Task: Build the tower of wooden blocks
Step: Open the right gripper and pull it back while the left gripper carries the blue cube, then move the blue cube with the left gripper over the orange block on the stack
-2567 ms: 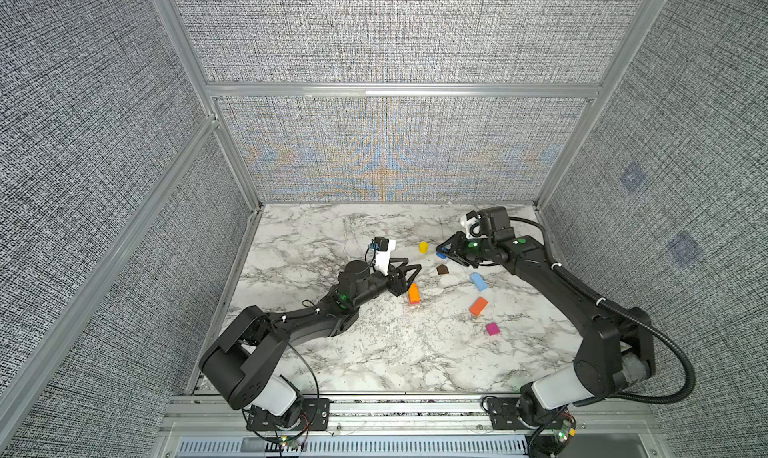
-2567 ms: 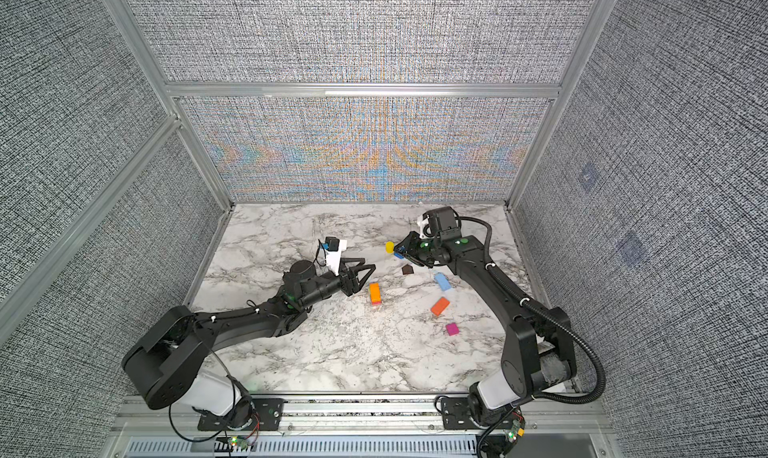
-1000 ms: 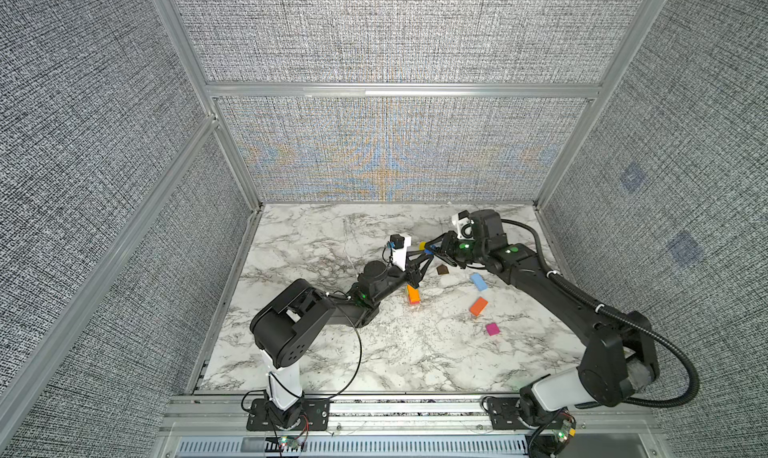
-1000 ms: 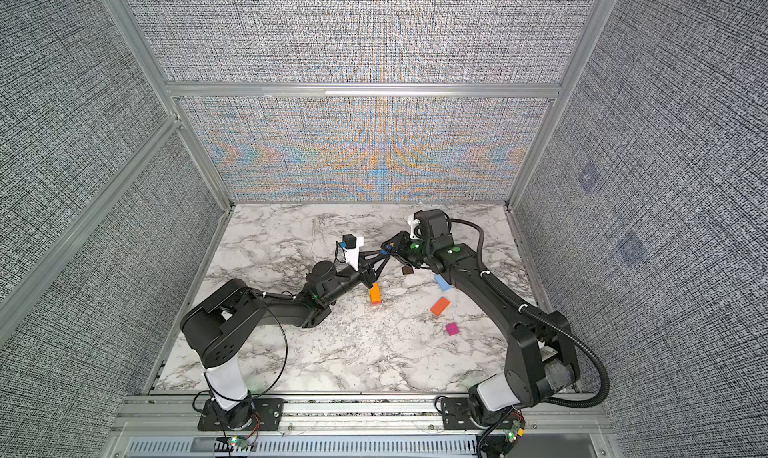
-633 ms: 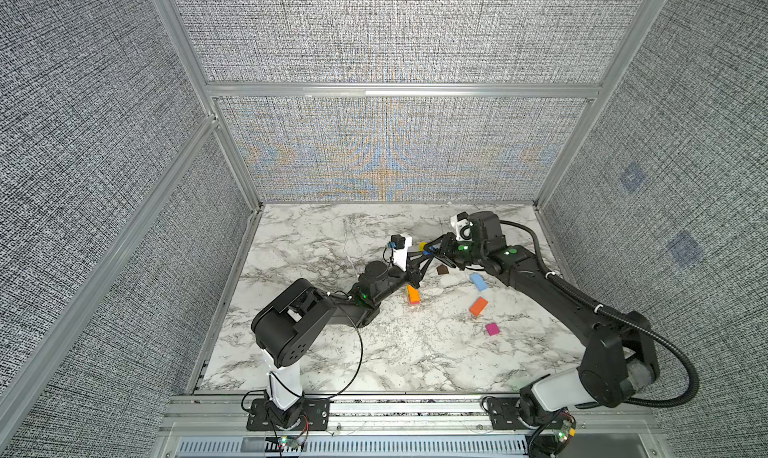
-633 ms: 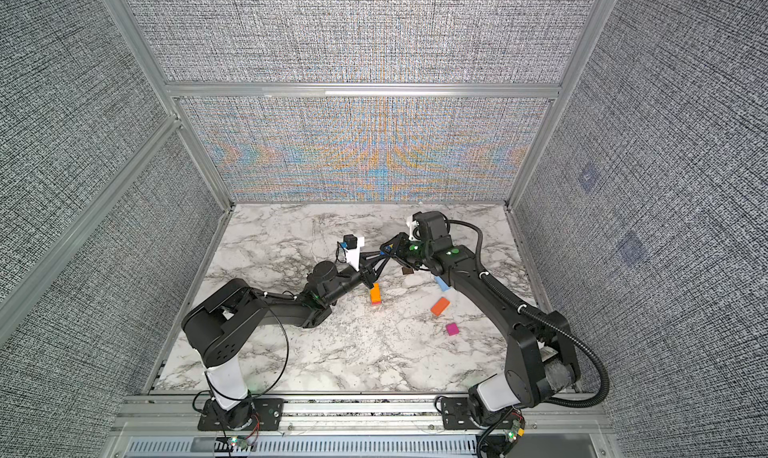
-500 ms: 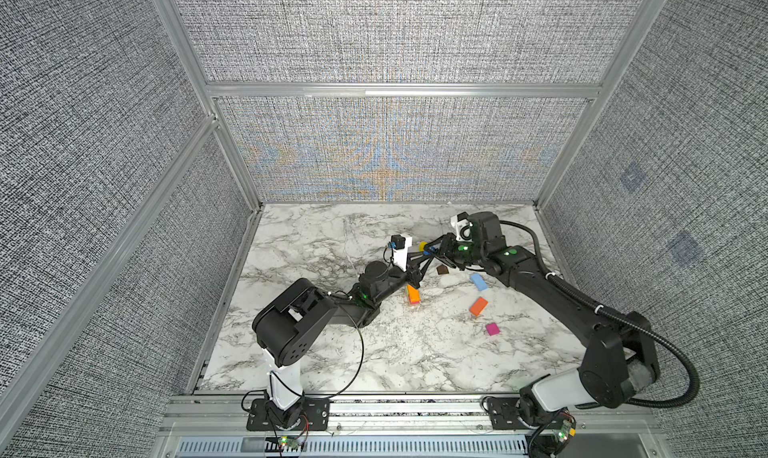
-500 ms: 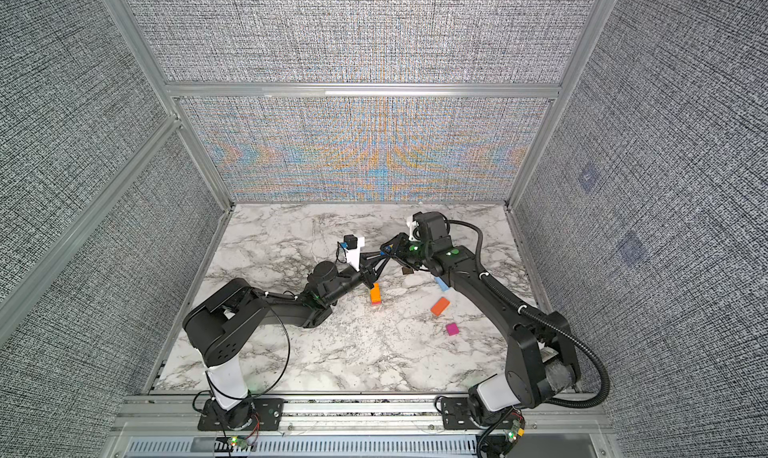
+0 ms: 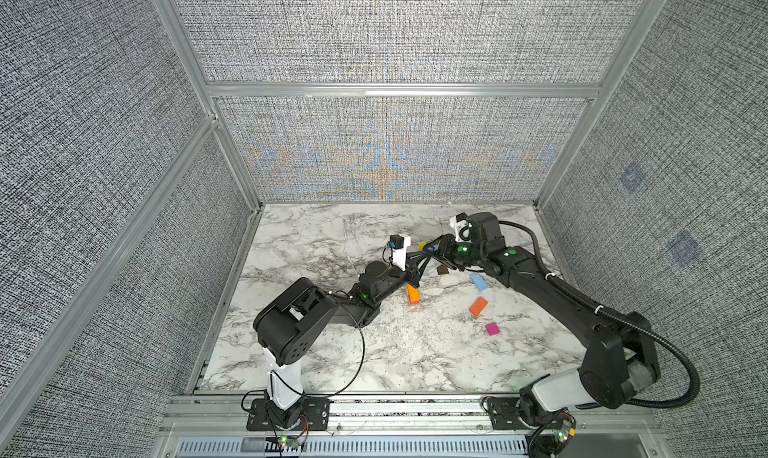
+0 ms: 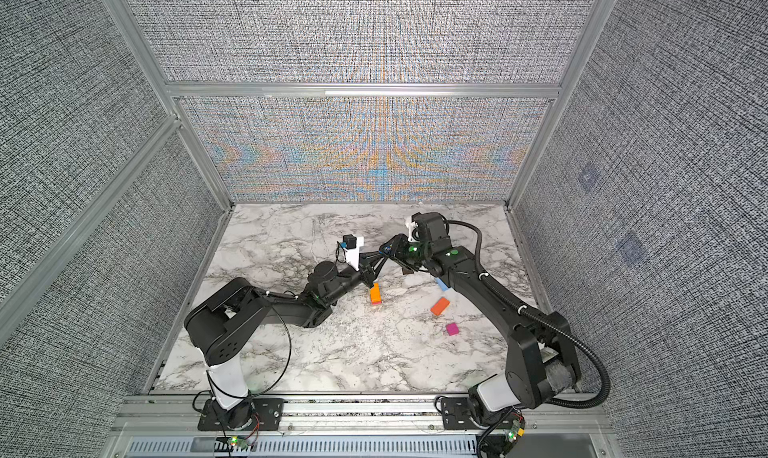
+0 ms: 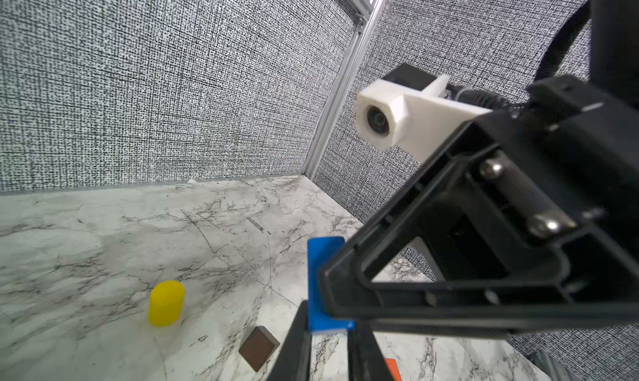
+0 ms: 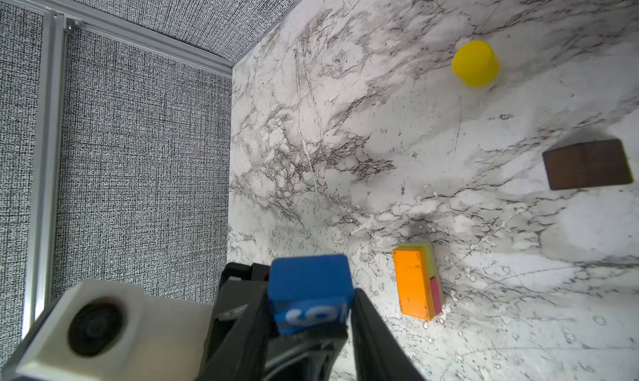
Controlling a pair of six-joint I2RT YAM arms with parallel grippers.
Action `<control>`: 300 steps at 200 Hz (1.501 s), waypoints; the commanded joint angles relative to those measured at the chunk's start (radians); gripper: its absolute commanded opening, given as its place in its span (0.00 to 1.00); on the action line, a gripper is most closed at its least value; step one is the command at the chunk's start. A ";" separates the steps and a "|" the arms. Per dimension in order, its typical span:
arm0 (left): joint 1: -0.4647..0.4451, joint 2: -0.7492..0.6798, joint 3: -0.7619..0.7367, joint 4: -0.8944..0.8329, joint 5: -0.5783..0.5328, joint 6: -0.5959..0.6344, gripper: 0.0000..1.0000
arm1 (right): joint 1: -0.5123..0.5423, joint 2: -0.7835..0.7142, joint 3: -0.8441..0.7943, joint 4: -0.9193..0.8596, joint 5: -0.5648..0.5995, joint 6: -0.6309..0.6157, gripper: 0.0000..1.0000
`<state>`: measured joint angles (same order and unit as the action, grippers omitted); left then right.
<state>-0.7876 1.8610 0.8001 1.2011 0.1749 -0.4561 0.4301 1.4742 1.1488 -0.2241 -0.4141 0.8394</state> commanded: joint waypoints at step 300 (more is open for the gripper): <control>0.034 -0.419 -0.168 -0.654 0.127 0.517 0.14 | -0.285 -0.041 -0.233 0.022 -0.224 -0.180 0.75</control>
<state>-0.7597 1.4063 0.6075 0.5518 0.2302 -0.0078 0.1555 1.4170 0.9108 -0.2165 -0.6121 0.6823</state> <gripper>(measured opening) 0.187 0.755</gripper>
